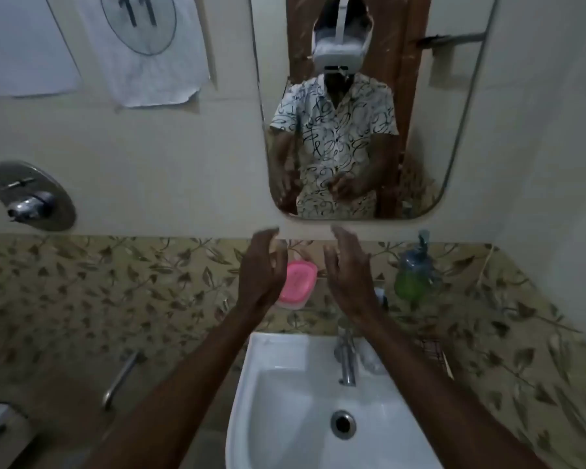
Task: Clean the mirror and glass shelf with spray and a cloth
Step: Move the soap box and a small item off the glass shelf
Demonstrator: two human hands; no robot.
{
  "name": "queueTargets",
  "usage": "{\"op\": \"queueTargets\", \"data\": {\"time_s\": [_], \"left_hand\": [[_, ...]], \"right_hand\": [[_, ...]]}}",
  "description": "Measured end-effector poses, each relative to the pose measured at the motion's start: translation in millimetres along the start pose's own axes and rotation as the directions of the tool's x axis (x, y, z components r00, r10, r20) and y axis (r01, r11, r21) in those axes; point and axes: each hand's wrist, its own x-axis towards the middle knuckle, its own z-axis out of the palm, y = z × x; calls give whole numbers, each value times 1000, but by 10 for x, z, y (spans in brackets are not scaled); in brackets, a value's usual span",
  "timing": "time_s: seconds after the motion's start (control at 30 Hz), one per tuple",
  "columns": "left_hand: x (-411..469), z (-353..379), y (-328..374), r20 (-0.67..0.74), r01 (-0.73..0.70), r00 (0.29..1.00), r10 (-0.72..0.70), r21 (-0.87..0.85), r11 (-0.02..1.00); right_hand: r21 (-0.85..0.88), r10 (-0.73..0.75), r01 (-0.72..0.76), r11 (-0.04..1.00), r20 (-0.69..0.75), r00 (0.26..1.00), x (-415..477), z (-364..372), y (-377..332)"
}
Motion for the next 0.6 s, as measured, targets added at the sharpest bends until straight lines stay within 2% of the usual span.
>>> {"op": "queueTargets", "data": {"time_s": [0.03, 0.13, 0.3, 0.43, 0.6], "left_hand": [[-141, 49, -126, 82, 26, 996, -29, 34, 999], [-574, 227, -521, 264, -46, 965, 3, 156, 987], [-782, 451, -930, 363, -255, 916, 170, 199, 946], [-817, 604, -1140, 321, -397, 895, 310, 255, 881], [-824, 667, -1226, 179, -440, 898, 402, 337, 832]], "right_hand": [[28, 70, -71, 997, 39, 997, -131, 130, 61], [-16, 134, -133, 991, 155, 979, -522, 509, 291], [-76, 102, -89, 993, 186, 977, -741, 908, 611], [-96, 47, -34, 995, 139, 989, -757, 1047, 735], [-68, 3, 1, 998, 59, 998, -789, 1120, 770]]}}
